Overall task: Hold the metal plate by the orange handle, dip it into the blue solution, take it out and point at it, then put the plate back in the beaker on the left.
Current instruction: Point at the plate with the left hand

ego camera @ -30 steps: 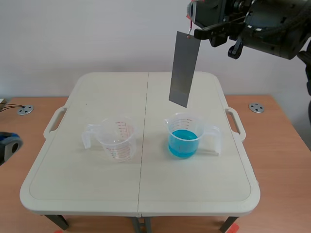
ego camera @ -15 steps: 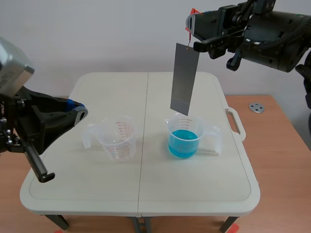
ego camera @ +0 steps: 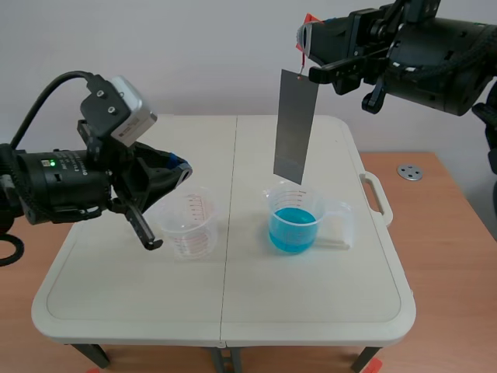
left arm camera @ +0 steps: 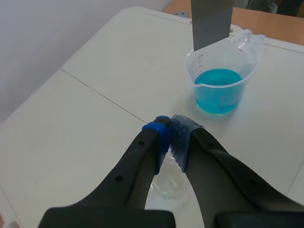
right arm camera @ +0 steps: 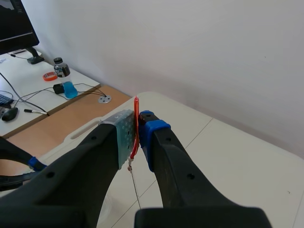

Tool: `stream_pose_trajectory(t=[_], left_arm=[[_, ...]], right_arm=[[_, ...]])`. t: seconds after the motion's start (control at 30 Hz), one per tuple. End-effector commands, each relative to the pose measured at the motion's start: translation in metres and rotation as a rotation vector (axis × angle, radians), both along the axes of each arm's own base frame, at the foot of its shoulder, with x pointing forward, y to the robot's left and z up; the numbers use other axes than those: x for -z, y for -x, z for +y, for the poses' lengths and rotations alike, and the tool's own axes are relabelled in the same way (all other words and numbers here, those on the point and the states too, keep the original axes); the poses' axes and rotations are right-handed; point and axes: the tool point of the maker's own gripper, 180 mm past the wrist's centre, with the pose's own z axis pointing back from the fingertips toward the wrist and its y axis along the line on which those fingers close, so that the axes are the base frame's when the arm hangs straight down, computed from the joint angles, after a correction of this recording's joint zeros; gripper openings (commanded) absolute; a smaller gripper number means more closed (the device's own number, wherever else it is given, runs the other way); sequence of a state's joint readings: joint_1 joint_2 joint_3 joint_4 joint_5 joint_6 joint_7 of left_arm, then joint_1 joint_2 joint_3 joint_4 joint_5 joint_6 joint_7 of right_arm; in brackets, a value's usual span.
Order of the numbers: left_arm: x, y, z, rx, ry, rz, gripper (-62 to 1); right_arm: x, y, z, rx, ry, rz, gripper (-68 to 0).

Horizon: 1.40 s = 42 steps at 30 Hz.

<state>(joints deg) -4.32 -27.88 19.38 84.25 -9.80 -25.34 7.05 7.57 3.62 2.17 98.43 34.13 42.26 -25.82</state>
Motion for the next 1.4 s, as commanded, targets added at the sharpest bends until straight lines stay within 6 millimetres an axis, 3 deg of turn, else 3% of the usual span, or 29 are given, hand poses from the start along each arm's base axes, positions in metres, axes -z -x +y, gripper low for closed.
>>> stream_pose_trajectory(t=[0.0,0.33,0.77,1.37], left_arm=[[-0.007,-0.006,-0.008,0.008,0.015,-0.025,-58.4],[0.014,-0.028,-0.040,0.025,-0.014,-0.003,-58.4],[0.024,-0.042,-0.069,0.034,-0.048,-0.016,-58.4],[0.019,-0.045,-0.076,0.027,-0.043,-0.054,-58.4]], right_arm=[[-0.014,0.001,0.002,-0.015,-0.018,-0.043,-66.2],[-0.014,0.001,0.002,-0.018,-0.021,-0.039,-66.2],[-0.016,0.002,0.003,-0.021,-0.025,-0.043,-66.2],[-0.020,0.008,0.001,-0.017,-0.023,-0.054,-66.2]])
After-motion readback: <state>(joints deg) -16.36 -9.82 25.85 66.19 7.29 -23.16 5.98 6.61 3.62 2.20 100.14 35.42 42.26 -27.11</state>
